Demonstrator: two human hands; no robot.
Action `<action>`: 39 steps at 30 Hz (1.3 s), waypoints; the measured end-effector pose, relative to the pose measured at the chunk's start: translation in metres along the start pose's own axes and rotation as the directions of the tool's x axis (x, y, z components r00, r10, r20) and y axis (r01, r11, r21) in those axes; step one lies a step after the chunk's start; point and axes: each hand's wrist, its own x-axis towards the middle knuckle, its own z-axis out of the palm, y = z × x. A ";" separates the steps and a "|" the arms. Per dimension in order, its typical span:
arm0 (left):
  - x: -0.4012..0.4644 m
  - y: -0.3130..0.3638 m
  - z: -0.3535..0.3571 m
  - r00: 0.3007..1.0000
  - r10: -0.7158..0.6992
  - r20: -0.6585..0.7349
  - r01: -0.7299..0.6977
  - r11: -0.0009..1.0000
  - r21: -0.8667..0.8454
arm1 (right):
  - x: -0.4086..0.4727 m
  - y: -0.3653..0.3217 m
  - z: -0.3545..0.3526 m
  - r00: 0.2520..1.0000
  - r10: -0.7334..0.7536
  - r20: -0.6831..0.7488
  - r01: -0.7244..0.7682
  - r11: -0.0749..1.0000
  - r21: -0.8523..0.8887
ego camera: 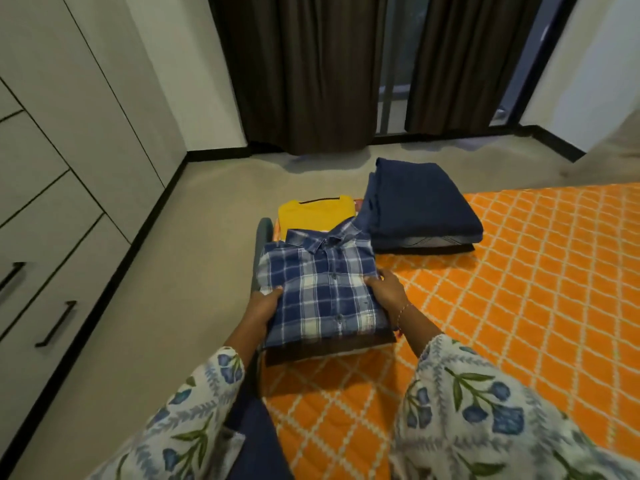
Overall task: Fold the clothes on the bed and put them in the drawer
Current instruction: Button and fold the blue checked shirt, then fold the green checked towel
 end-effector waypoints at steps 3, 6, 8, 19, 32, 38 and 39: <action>-0.007 0.004 0.002 0.942 0.272 -0.197 -0.147 0.862 0.484 | -0.008 -0.006 -0.005 0.988 -0.124 -0.090 0.105 0.977 -0.183; -0.020 0.010 0.005 0.802 0.576 -0.160 -0.283 0.601 0.747 | -0.019 -0.008 -0.015 0.941 -0.309 -0.139 0.236 0.892 -0.385; -0.028 0.014 0.016 0.735 0.676 -0.050 -0.388 0.480 0.787 | -0.025 -0.005 -0.027 0.909 -0.387 -0.154 0.264 0.821 -0.506; -0.091 -0.008 0.184 0.494 0.775 0.393 -0.747 0.147 0.648 | -0.095 0.051 -0.178 0.833 -0.461 -0.305 0.032 0.592 -0.806; -0.230 -0.073 0.436 0.210 0.523 0.826 -0.948 -0.098 0.303 | -0.210 0.172 -0.402 0.672 -0.244 -0.699 -0.479 0.578 -0.661; -0.344 -0.136 0.544 0.036 0.174 0.984 -0.996 0.086 0.022 | -0.286 0.240 -0.497 0.537 0.044 -0.843 -0.722 0.542 -0.431; -0.361 -0.144 0.549 -0.004 0.111 0.994 -0.978 0.206 -0.027 | -0.292 0.252 -0.503 0.516 0.129 -0.847 -0.752 0.541 -0.376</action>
